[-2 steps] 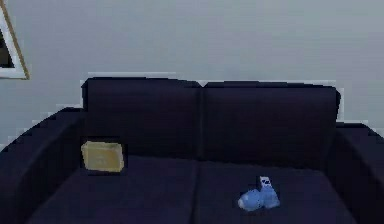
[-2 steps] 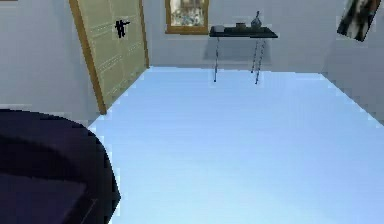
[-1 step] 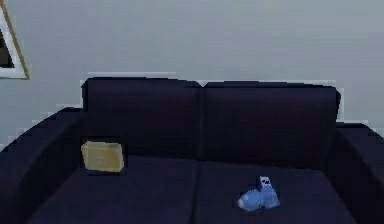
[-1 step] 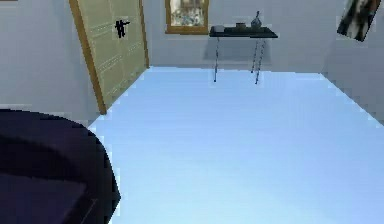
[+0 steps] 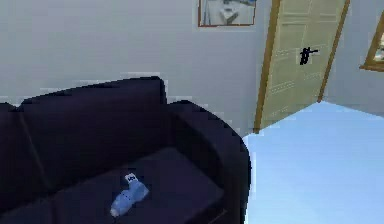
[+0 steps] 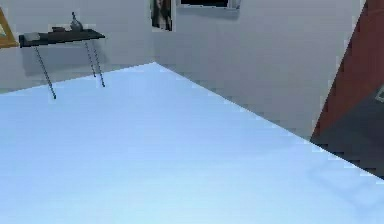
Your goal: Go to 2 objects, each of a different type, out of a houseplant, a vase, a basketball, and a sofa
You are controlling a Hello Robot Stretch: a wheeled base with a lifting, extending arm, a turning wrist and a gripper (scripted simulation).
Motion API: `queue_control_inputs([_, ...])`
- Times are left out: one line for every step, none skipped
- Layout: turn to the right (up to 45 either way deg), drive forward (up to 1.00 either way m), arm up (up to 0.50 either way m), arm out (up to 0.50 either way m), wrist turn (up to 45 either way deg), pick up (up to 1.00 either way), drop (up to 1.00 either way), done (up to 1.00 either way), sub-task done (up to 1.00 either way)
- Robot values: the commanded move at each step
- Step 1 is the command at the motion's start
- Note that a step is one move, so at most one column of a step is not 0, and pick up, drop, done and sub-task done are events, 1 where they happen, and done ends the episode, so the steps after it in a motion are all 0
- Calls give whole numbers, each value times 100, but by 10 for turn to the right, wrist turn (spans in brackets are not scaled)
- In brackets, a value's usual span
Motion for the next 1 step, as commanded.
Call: queue_control_inputs([450, 0, 0, 0, 0, 0, 0, 0, 0])
